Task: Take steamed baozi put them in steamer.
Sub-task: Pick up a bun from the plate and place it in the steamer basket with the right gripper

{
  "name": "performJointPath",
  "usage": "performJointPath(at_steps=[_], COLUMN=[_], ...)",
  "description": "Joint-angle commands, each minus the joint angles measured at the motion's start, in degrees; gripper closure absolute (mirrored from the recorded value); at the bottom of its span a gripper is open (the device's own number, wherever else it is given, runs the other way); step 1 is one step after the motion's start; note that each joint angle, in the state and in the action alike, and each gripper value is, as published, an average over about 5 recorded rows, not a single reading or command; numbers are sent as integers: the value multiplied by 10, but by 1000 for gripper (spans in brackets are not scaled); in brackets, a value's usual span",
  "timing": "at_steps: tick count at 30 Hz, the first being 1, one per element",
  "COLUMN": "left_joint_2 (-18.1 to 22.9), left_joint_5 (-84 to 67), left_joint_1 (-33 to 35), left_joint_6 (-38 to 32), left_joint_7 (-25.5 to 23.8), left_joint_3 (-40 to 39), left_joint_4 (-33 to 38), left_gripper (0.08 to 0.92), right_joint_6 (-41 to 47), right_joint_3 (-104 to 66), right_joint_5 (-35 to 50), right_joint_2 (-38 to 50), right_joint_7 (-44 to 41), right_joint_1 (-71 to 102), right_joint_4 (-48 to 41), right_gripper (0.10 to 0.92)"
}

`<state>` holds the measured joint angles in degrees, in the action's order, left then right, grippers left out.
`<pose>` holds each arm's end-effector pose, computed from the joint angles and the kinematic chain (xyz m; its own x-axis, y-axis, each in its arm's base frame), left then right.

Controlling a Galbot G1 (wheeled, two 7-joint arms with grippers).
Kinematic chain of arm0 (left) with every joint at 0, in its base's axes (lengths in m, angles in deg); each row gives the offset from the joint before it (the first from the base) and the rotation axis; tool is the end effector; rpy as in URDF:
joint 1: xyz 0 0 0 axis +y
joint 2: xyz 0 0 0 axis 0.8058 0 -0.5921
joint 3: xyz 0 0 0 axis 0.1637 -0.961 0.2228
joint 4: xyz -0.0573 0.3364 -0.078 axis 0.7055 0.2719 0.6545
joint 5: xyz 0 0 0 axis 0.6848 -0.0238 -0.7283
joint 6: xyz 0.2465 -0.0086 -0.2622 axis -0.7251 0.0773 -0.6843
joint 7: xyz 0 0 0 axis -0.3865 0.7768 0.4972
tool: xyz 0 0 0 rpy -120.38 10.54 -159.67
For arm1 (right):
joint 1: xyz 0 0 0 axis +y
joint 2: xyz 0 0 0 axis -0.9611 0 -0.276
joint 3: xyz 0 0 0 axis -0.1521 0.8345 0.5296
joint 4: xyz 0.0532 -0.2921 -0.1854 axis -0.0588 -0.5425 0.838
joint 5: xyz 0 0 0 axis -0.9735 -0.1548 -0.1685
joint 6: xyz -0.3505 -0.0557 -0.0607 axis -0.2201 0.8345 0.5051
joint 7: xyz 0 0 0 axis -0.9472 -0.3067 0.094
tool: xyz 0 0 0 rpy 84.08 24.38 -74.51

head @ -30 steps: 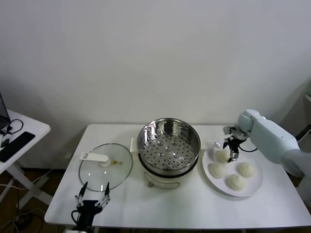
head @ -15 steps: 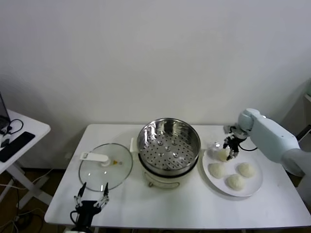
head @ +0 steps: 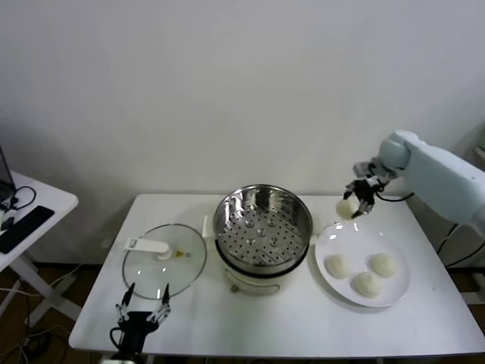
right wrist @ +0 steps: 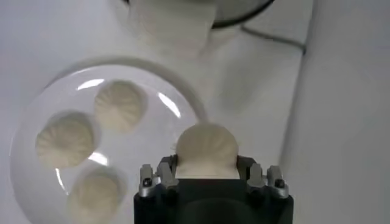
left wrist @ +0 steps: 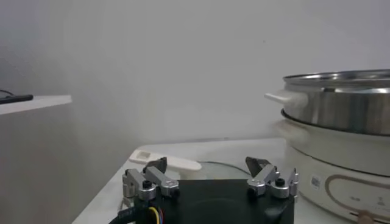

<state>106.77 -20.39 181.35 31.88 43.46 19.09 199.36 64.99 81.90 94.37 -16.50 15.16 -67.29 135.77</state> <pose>0.1274 0.0479 -0.3789 -0.9884 -0.0227 0.1500 -0.0135 0.9980 0.0623 0.6173 -0.1645 -0.0819 -0.1984 -0.1675 0.9657 -0.9383 -0.2524 -0.2366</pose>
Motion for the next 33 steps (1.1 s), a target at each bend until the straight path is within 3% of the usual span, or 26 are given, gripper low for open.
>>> performJointPath(at_steps=[1,6,10,16,22,33], left_joint_2=[-1,0,1,2,2,2], left_joint_5=[4,6,8,8,8,9], left_joint_1=[-1,-4,-7,-8,-8,-16], left_joint_6=[-7,-13,-16,-18,-22,-30], left_joint_7=[2,5,5,5,6,8], left_joint_3=[0,-3,-5,-3,0,3], left_joint_4=[0,-4,-5,-4,-6,-21], left_gripper=[177,177,177,177,177,177], right_joint_6=[-105,-177,-207,-253,-314,-368], right_joint_3=[156,199,201,196,168,158], right_joint_5=[107,36,-14,-94,-176,-207], right_joint_2=[-2,-52,-99,-168,-230,-282], right_joint_7=[58,104,128,152,162,170], right_joint_1=[-200,-231,-214,-157,-92,-53], right_joint_4=[191,247,242,178,58,-34], right_gripper=[381,381,381,381,381,380])
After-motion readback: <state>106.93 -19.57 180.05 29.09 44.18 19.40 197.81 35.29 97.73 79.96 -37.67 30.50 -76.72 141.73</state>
